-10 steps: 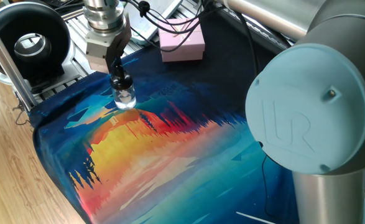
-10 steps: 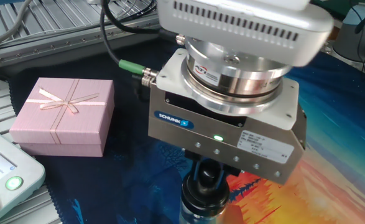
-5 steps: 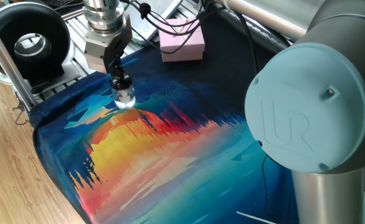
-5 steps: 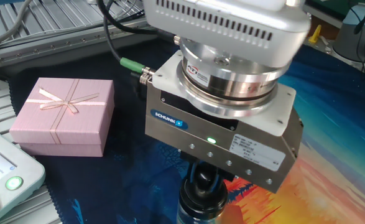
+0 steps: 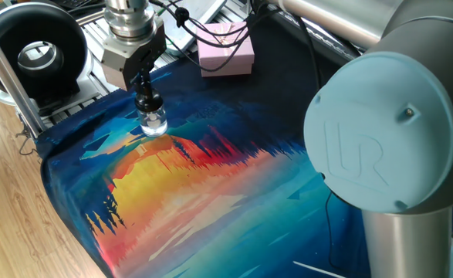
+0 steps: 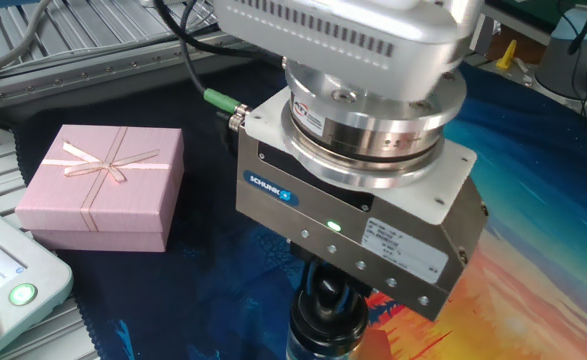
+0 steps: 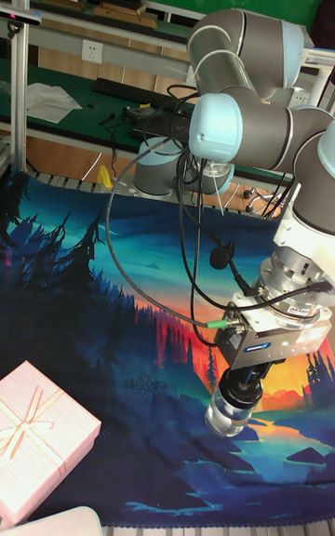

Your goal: Screw the lid onto the jar

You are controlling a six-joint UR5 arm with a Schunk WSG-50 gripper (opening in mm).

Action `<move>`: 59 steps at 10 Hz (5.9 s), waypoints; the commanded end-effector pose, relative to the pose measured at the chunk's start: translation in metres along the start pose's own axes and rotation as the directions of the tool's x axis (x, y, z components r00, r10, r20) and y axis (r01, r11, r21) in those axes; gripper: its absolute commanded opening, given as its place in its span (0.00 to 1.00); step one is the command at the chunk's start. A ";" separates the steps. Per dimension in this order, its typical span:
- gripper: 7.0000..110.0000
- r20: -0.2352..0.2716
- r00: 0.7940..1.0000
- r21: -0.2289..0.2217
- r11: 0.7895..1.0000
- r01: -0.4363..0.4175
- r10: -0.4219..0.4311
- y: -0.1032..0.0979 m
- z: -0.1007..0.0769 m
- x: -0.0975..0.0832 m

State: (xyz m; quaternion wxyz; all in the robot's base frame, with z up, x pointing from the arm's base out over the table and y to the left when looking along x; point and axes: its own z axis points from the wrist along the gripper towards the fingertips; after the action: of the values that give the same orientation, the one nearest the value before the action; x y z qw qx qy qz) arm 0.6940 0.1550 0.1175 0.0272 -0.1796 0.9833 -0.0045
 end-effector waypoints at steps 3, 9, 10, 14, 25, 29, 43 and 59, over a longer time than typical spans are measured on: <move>0.15 0.007 0.996 0.028 0.996 -0.090 0.090 -0.009 -0.002 -0.001; 0.36 -0.032 0.994 0.039 0.994 -0.103 0.104 -0.007 0.002 0.006; 0.36 -0.033 0.994 0.042 0.994 -0.103 0.104 -0.007 0.003 0.006; 0.36 -0.054 0.993 0.027 0.994 -0.104 0.105 0.004 -0.006 0.004; 0.36 -0.002 0.825 -0.036 0.825 0.565 -0.565 0.011 -0.005 0.002; 0.36 0.012 0.765 -0.056 0.764 0.643 -0.644 0.018 -0.002 0.010; 0.15 -0.035 0.839 0.049 0.837 0.545 -0.544 -0.008 -0.003 0.009; 0.00 0.004 0.978 -0.007 0.978 0.207 -0.207 -0.018 0.001 0.005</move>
State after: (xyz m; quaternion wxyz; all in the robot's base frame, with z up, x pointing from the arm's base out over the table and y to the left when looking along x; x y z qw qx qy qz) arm 0.6949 0.1381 0.1156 0.0272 -0.3304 0.9434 -0.0080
